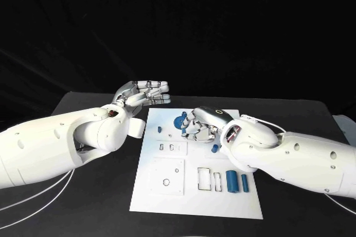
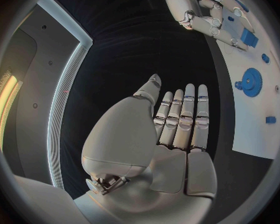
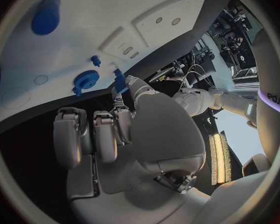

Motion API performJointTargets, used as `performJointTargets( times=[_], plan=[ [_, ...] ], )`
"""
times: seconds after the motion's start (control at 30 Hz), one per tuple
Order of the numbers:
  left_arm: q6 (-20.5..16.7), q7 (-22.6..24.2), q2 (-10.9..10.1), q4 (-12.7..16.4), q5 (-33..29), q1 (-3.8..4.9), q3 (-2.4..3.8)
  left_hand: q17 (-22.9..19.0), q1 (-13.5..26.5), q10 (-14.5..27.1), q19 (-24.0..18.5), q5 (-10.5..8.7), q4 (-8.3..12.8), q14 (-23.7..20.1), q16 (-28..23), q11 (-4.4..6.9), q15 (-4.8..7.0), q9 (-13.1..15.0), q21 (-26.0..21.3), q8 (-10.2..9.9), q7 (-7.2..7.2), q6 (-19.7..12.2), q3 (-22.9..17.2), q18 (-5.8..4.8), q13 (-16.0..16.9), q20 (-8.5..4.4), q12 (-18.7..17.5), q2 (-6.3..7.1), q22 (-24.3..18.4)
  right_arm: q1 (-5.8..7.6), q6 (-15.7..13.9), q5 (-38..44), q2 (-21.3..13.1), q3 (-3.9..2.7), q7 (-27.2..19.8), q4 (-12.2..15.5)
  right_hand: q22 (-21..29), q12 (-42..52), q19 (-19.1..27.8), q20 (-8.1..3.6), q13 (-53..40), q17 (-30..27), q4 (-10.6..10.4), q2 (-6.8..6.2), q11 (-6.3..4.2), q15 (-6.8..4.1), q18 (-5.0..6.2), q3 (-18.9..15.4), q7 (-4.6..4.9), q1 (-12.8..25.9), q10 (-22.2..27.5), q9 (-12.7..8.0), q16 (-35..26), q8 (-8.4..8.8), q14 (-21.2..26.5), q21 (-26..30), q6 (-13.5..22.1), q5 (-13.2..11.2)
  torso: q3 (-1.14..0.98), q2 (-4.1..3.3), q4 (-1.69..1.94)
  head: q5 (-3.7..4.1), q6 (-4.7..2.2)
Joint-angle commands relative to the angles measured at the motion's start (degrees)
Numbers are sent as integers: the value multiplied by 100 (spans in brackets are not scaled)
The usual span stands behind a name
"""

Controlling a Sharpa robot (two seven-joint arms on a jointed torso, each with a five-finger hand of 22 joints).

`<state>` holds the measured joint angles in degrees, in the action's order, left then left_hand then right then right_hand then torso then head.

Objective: Assemble the parts on the task board

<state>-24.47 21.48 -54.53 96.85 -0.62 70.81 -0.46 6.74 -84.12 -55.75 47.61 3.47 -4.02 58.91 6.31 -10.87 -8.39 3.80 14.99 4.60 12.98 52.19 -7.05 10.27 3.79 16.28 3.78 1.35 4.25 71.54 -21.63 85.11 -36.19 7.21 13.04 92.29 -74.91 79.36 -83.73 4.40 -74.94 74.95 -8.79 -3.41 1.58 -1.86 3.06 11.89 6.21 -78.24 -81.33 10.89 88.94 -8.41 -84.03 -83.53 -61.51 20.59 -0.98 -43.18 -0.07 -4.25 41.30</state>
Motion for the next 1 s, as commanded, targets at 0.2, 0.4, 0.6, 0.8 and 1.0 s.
performJointTargets(
  times=[0.2,0.4,0.6,0.8,1.0],
  plan=[
    [115,16,17,29,0,5,3,9,-9,12,-30,10,35,-22,-25,-9,-23,-2,-25,-19,57,3,-9,26,-8,-10,-12,-30,-8,-198,430,395,226,27,386,-76,-889,-16,-137,-21,-371,1320,-8,-9,7,-27,-110,32,3,56,-28,5,23,-22,-554,15,-40,-51,-11,-1,-18,-98,75],
    [117,9,15,33,0,5,3,9,-9,12,-30,10,35,-22,-25,-9,-23,-2,-25,-19,57,3,-9,26,-8,-10,-12,-30,-8,-263,521,472,299,37,433,-114,-886,-15,-135,-21,-373,1320,-11,-11,8,-27,-109,31,4,64,-29,5,23,-22,-554,19,-40,-56,-13,3,-14,-117,112],
    [122,3,18,33,0,5,3,9,-9,12,-30,10,35,-22,-25,-9,-23,-2,-25,-19,57,3,-9,26,-8,-10,-12,-30,-8,-309,555,538,356,42,454,-127,-886,-15,-135,-21,-373,1320,-11,-11,8,-27,-109,31,4,64,-29,5,23,-22,-554,19,-40,-56,-17,2,-14,-120,132],
    [124,0,17,33,0,5,3,9,-9,12,-30,10,35,-22,-25,-9,-23,-2,-25,-19,57,3,-9,26,-8,-10,-12,-30,-8,-335,576,574,387,44,469,-153,-890,-5,-137,-21,-385,1323,-19,-16,9,-27,-110,29,5,82,-38,5,24,-23,-555,16,-40,-65,-13,-1,-16,-112,140],
    [129,-6,14,36,0,5,3,9,-9,12,-30,10,35,-22,-25,-9,-23,-2,-25,-19,57,3,-9,26,-8,-10,-12,-30,-8,-355,557,622,420,46,476,-168,-890,-5,-137,-21,-385,1323,-19,-16,9,-27,-110,29,5,82,-38,5,24,-23,-555,16,-40,-65,-13,-3,-10,-114,150]
  ],
)
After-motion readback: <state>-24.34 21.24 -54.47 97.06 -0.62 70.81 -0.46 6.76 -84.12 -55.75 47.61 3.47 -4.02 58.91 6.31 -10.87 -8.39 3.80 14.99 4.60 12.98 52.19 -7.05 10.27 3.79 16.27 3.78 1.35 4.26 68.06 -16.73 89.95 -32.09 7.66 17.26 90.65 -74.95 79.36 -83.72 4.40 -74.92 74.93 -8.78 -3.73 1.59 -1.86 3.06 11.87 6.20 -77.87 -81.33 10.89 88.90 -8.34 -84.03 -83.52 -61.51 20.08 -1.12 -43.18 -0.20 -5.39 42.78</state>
